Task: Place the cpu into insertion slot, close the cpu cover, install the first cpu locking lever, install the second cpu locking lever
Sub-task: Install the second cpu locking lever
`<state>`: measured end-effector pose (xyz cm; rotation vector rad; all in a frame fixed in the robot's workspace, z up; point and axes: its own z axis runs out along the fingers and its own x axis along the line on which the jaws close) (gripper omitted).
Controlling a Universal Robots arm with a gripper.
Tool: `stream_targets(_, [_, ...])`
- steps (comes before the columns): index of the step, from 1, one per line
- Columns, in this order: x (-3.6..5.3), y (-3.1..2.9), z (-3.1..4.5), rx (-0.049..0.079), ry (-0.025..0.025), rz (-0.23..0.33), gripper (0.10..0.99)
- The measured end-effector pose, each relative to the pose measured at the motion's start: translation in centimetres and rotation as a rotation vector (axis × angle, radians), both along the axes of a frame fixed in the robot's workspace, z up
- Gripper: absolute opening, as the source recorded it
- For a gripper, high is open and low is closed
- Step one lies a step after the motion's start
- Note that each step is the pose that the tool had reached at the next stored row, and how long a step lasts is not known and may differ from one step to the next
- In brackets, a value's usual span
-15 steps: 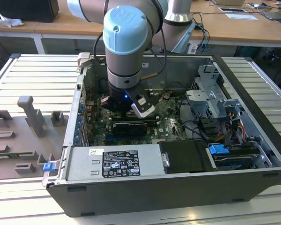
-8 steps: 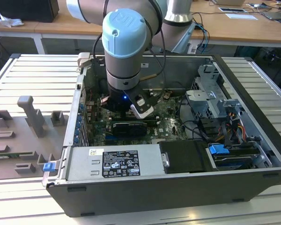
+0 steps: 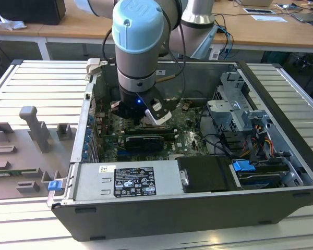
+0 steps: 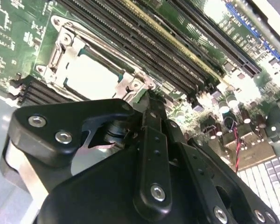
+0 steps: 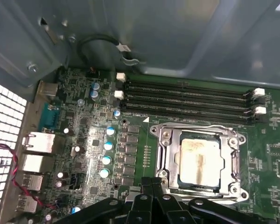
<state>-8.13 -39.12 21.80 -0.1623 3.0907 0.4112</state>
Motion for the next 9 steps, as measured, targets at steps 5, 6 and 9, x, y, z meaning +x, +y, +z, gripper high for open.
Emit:
stream_targets(5, [0.01,0.02,0.74,0.0,0.0,0.0,0.106])
stream_targets(6, [0.0,0.02,0.84,0.0,0.0,0.0,0.106])
stream_targets(9, [-0.01,0.02,0.86,0.001,-0.0001,0.0,0.106])
